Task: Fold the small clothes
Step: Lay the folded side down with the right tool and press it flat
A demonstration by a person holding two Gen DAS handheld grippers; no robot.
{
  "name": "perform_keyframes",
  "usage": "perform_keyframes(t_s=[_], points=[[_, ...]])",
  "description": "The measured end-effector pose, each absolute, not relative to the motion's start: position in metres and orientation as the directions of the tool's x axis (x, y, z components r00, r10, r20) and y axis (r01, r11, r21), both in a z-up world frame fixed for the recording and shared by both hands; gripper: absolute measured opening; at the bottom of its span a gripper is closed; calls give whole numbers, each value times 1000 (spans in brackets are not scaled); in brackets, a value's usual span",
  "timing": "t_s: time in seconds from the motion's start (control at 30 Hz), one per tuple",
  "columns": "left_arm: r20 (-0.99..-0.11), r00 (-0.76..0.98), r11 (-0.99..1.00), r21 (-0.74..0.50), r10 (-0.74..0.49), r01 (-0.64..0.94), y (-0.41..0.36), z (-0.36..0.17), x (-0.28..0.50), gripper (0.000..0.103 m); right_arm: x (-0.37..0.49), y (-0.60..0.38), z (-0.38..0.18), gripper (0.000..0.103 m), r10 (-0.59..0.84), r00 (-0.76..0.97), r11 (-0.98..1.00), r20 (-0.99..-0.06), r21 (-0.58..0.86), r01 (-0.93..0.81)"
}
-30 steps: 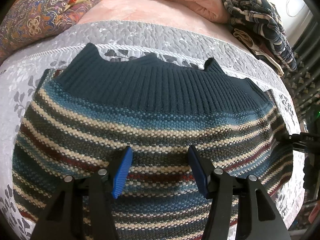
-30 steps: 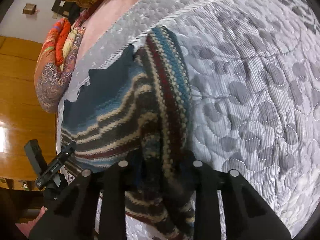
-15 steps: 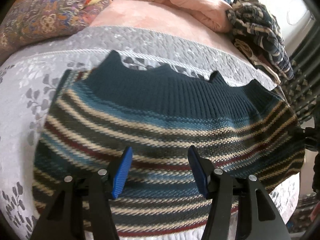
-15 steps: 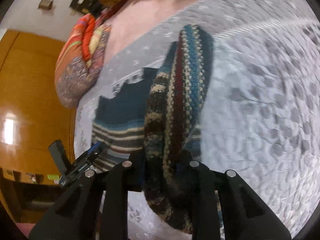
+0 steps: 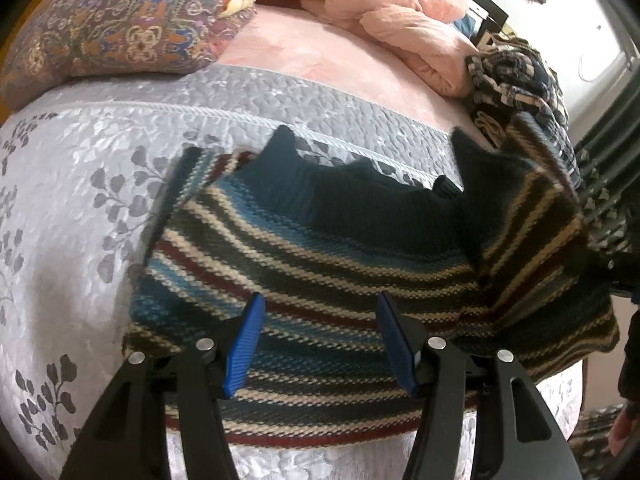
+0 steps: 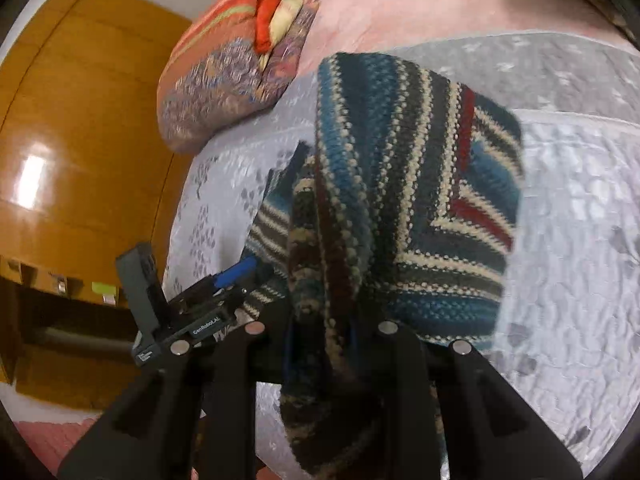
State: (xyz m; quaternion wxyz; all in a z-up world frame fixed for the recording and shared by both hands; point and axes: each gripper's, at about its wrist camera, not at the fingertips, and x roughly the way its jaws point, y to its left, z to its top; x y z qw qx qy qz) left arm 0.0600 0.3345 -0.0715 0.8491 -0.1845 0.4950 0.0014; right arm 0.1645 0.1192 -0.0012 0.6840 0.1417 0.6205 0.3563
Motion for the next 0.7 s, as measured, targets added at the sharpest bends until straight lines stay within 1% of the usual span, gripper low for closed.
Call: perform_keyframes(t_s=[0.33,0.43,0.5,0.63,0.7], points=[[-834,513,911,-353,-204,-212,354,-75,56,58,161,168,-42,20,569,-69,769,-820,560,-309],[-828,513,899,-381,-227,-217,358,-76,60,58,158,180,-54,24,544,-85,781,-835,541,-311],[-824,510,889,-402,-247,-220,359,-77,63,58,156,186,-62,28,540,-99,782,-836,542,-308],[-813,505,867,-447,-291,-219,359,-80,71,58,155,193,-70,34,551,-115,774,-827,558,-299],[-806,501,854,-471,-315,-222,358,-83,75,58,154,193,-70,40,566,-117,764,-816,573,-298]])
